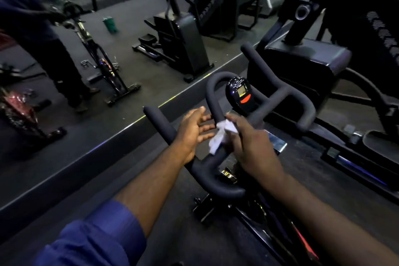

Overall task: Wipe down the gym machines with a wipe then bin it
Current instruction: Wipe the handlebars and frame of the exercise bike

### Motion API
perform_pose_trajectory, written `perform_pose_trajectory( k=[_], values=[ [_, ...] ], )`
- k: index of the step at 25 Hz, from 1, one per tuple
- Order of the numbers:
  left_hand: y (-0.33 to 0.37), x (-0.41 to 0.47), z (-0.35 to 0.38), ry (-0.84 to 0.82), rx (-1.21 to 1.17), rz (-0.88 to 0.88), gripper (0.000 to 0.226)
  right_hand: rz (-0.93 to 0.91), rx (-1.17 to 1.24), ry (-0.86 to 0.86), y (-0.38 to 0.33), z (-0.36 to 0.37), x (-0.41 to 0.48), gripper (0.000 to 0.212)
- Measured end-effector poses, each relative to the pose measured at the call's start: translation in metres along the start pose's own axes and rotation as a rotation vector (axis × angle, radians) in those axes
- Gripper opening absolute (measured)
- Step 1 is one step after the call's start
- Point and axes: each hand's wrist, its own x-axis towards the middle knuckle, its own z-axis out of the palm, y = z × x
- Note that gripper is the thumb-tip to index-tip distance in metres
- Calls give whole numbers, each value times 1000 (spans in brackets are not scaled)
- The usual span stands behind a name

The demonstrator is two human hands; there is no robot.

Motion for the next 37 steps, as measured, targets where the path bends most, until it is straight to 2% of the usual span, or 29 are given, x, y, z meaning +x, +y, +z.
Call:
perform_pose_trajectory(
  k=[2,3,6,9,11,14,16,18,21,23,25,27,29,31,35,37],
  values=[
    [13,17,-2,19,-89,-8,46,-110,-60,214,-8,4,57,32],
    [22,26,-3,21,-91,-7,54,-175,-137,227,-14,12,79,35],
    [51,56,-7,-16,-24,14,72,-284,-389,13,-14,49,100,48],
    [80,84,-18,-149,138,-33,80,-166,-455,-33,-5,61,64,58],
    [99,103,-23,-258,301,-48,77,-136,-496,-27,-14,50,56,61],
    [112,125,-24,-353,559,33,53,-45,-557,74,-42,47,107,45],
    [109,133,-31,-488,760,67,29,75,-625,58,-58,62,142,33],
    [98,136,-39,-614,983,114,18,243,-653,11,-67,77,144,30],
    [81,132,-45,-793,1081,240,17,422,-702,1,-76,80,116,28],
    [80,126,-46,-956,1232,349,15,448,-688,65,-77,82,123,30],
    [83,116,-47,-1124,1503,435,28,422,-613,175,-77,88,146,31],
    [88,103,-50,-1314,1722,366,47,443,-618,197,-80,101,156,35],
    [91,94,-51,-1498,1800,269,59,452,-628,211,-78,107,145,52],
    [95,92,-50,-1596,1827,267,56,449,-615,224,-80,102,125,62],
    [96,90,-49,-1569,1827,266,46,362,-653,311,-68,96,154,41],
    [96,88,-51,-1600,1774,164,40,428,-617,286,-63,107,170,45]
  ],
)
